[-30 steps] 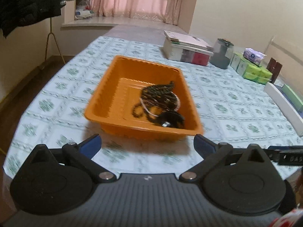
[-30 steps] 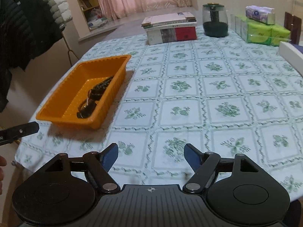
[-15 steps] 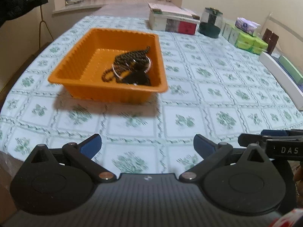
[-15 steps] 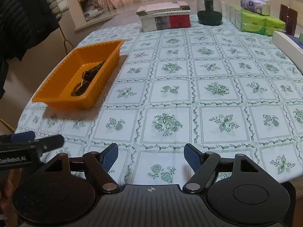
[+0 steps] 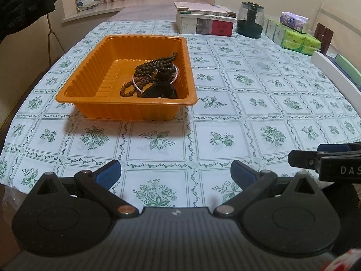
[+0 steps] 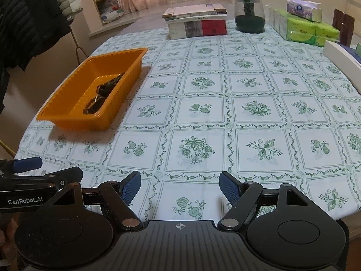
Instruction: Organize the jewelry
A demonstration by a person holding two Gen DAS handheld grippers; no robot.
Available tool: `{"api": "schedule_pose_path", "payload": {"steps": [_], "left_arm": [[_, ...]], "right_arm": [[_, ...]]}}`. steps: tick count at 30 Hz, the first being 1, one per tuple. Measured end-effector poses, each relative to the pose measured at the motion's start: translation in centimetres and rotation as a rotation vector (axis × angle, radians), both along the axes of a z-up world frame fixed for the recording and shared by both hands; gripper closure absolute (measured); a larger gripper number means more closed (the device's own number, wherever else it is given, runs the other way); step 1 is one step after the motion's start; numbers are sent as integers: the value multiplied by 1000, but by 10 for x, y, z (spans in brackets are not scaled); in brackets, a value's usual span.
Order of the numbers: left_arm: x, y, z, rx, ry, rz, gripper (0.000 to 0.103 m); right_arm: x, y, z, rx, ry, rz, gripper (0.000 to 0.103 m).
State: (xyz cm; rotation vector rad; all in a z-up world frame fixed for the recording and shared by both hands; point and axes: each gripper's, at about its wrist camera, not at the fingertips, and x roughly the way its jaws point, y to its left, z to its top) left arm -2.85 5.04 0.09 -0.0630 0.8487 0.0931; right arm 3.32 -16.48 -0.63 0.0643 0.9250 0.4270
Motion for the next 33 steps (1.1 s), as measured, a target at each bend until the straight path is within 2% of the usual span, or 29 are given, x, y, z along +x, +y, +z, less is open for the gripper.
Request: {"api": "schedule_pose_path", "payload": {"steps": [33], "left_arm": [[2,-2,-1,0,-1,-11,0]], "right_arm": [[2,2,-3,-4,0,5,27]]}}
